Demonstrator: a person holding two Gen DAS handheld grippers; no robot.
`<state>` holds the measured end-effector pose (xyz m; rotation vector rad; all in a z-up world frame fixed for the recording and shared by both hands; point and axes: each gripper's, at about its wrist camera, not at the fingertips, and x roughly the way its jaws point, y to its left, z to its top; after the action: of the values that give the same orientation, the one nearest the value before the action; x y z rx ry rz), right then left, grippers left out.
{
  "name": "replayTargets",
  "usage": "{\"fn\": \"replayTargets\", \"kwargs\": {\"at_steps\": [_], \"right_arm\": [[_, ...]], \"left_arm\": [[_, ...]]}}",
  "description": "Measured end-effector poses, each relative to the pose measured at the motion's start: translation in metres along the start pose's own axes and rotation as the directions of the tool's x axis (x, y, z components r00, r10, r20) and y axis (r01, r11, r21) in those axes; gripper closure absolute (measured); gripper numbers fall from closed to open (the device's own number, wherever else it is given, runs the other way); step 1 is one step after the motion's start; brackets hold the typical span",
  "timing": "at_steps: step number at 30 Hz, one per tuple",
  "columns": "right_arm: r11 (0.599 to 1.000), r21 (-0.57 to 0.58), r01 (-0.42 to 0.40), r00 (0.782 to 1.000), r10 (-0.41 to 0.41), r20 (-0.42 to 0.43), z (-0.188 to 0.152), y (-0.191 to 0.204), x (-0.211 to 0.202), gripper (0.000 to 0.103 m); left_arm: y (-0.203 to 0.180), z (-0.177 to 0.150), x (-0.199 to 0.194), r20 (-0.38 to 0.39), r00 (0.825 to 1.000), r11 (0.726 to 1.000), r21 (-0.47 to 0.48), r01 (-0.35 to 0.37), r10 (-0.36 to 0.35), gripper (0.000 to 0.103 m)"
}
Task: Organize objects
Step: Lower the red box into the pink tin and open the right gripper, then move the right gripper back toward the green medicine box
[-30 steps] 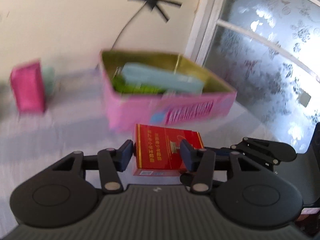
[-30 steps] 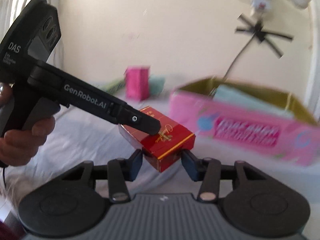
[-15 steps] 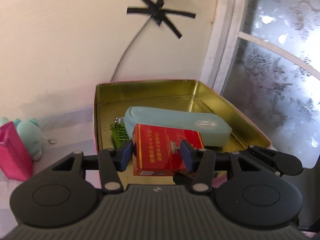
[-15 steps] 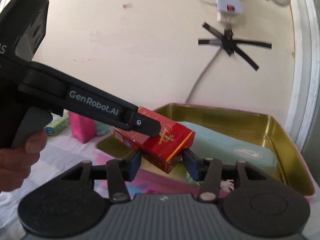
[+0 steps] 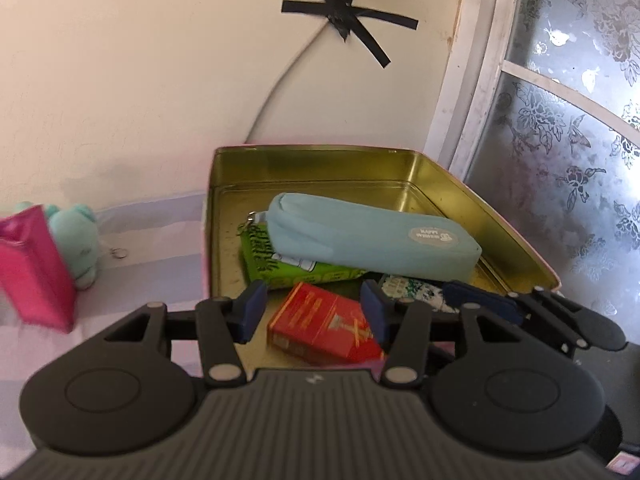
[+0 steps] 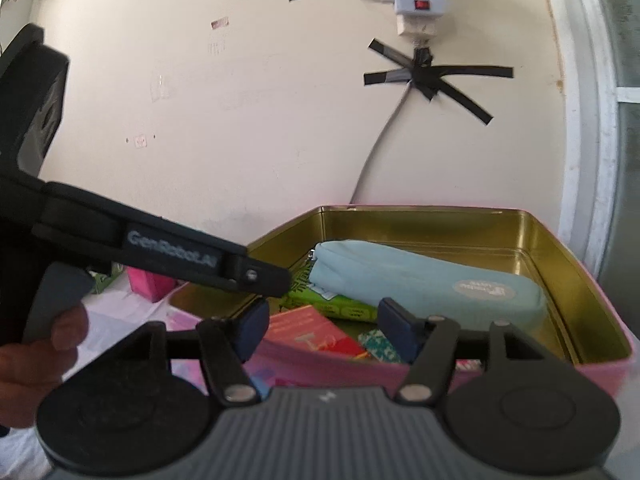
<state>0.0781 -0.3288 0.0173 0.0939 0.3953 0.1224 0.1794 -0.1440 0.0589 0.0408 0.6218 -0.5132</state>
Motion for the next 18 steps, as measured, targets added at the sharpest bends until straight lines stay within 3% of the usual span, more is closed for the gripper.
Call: {"fn": "replayTargets", "kwargs": {"at_steps": [7,12,18], "right_arm": [[0.992,0.118,0.044,0.997,-0.051,0.064,-0.015,0.005,-0.046,0.036],[0.968,0.243,0.07,0.997,-0.074,0.007,-0.034,0.0,-0.061,0.036],[0.946,0.319,0.059,0.995,-0.029,-0.096,-0.05,0.002,-0.057,0.036]], "left_arm": [[-0.013,-0.022,-0.043,0.021,0.999,0.998,0.048,-0.045,0.044,0.048],[-0.016,-0.045,-0.06,0.017,0.993,0.991,0.063,-0.115,0.114,0.042],[-0.007,-0.073,-0.068,-0.02,0.979,0.976,0.083,-0.2,0.202,0.042]]}}
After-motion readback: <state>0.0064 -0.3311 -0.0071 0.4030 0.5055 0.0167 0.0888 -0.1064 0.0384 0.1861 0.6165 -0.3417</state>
